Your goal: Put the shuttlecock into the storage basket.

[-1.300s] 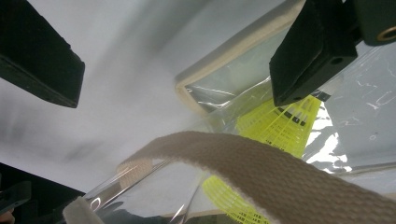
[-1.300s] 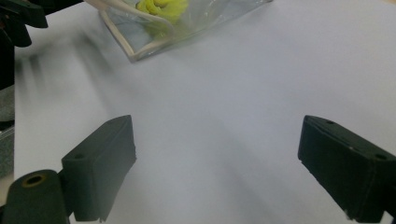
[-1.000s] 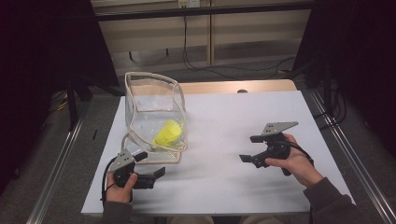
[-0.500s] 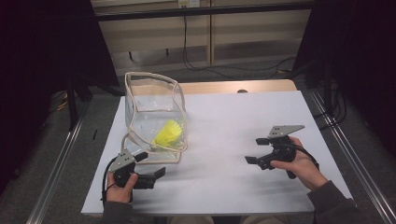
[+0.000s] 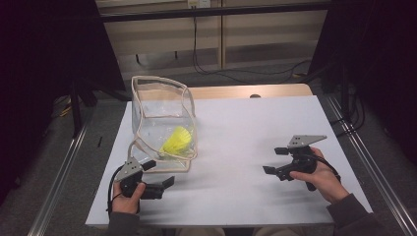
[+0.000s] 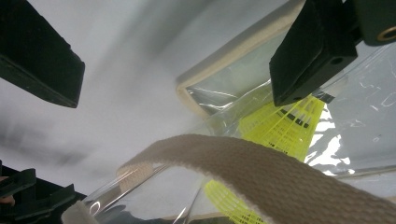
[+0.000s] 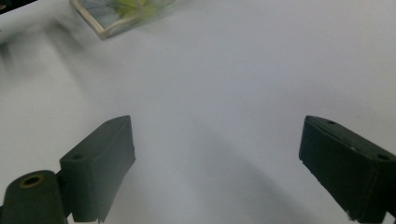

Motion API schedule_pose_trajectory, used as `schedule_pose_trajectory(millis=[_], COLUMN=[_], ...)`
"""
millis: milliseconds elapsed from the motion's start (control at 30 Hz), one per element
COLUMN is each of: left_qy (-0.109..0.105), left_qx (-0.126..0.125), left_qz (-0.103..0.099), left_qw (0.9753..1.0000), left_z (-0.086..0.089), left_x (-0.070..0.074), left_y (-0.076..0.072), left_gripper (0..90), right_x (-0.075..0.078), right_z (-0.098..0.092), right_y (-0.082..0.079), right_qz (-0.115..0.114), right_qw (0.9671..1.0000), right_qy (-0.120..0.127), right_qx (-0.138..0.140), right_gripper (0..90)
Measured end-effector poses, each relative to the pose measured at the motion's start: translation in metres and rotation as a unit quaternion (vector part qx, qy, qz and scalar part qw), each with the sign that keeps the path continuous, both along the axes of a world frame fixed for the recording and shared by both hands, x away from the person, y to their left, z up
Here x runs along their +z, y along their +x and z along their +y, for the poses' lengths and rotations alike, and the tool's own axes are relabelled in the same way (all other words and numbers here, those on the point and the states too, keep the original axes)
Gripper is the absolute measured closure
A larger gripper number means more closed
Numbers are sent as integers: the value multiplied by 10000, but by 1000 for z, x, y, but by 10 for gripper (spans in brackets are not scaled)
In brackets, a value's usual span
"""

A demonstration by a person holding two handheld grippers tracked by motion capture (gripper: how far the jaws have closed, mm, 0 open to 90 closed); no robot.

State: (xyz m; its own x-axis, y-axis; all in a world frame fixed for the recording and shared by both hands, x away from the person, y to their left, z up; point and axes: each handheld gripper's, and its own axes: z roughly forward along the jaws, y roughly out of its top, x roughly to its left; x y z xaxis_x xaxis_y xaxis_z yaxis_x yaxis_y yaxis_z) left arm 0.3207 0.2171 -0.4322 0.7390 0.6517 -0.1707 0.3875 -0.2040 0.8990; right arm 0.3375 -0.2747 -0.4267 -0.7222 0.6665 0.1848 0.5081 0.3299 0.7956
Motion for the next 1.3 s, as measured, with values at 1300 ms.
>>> schedule_pose_trajectory(millis=[1300], left_qy=[40], left_qx=[-1], left_qz=[33], left_qw=[10000], left_z=[0], left_x=[-1], left_y=[0], left_gripper=[34], right_x=[-14], right_z=[-25], right_y=[-16], right_qz=[-173], right_qw=[9996], right_qy=[24], right_qx=[-237], right_gripper=[97])
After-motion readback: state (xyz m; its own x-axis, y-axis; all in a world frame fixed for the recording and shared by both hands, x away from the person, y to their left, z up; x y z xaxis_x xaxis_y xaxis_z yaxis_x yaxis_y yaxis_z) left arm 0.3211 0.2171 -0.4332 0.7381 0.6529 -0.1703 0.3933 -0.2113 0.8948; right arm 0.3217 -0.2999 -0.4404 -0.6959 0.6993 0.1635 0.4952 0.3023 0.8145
